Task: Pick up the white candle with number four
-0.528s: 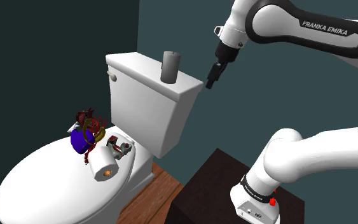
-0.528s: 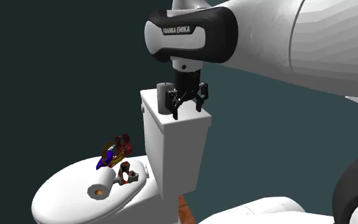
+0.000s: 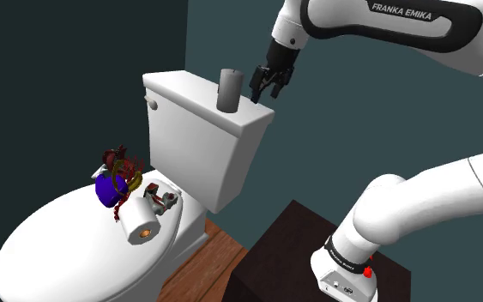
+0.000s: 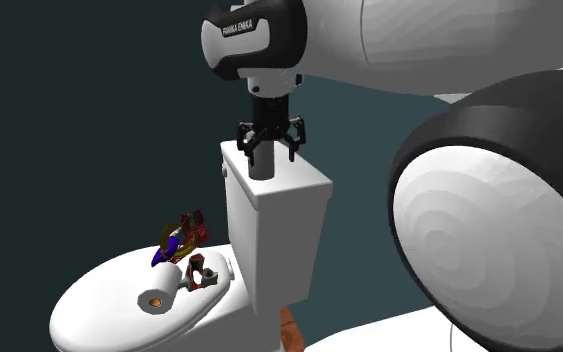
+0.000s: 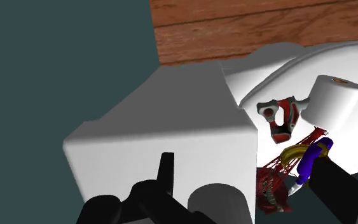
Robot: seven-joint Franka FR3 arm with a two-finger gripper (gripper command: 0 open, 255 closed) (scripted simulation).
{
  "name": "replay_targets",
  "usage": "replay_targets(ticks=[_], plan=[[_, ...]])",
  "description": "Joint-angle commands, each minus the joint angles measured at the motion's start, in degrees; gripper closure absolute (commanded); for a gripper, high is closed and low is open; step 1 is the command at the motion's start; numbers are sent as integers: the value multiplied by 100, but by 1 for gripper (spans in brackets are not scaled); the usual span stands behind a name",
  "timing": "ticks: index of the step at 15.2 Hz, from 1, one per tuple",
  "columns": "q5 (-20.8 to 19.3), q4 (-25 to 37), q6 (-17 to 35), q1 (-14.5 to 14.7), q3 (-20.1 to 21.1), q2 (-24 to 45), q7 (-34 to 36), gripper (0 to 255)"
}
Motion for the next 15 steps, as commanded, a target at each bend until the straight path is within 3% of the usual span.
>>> replay_targets(ticks=[1, 8, 15], plan=[[39, 425, 51, -160, 191, 416, 665, 0], [-161, 2162, -42, -651, 651, 1888, 2774, 0], [-148, 1640, 421, -643, 648, 1821, 2856, 0]])
